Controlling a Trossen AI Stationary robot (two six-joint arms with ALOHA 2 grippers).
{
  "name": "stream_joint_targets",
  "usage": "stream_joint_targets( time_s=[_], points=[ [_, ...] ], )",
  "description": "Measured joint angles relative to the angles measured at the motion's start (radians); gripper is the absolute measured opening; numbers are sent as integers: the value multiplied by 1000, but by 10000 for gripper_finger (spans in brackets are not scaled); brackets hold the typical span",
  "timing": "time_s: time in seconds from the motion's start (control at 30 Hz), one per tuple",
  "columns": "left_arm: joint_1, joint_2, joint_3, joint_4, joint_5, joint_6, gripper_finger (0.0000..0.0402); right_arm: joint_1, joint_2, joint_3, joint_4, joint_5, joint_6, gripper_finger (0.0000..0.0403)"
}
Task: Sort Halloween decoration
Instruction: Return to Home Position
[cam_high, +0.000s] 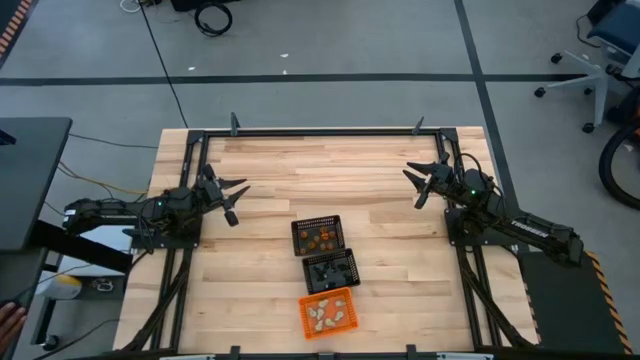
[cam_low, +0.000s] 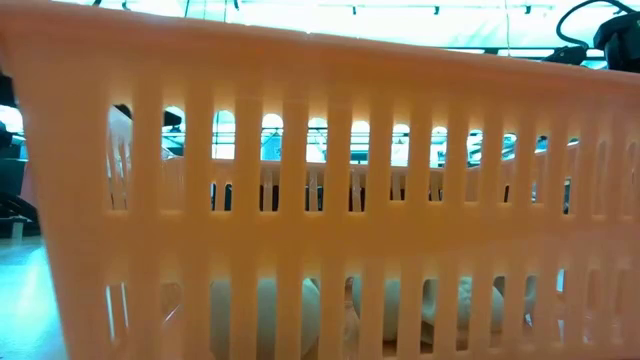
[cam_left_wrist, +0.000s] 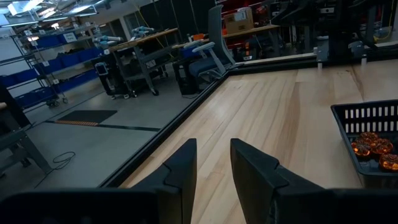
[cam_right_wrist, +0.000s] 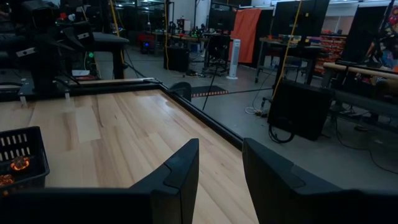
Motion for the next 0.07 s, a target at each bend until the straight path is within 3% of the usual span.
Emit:
stream_joint_targets(
  time_s=[0.07],
  points=[
    [0,0,0,0,0,0,103,0,0,0,0,0,0,128]
  ],
)
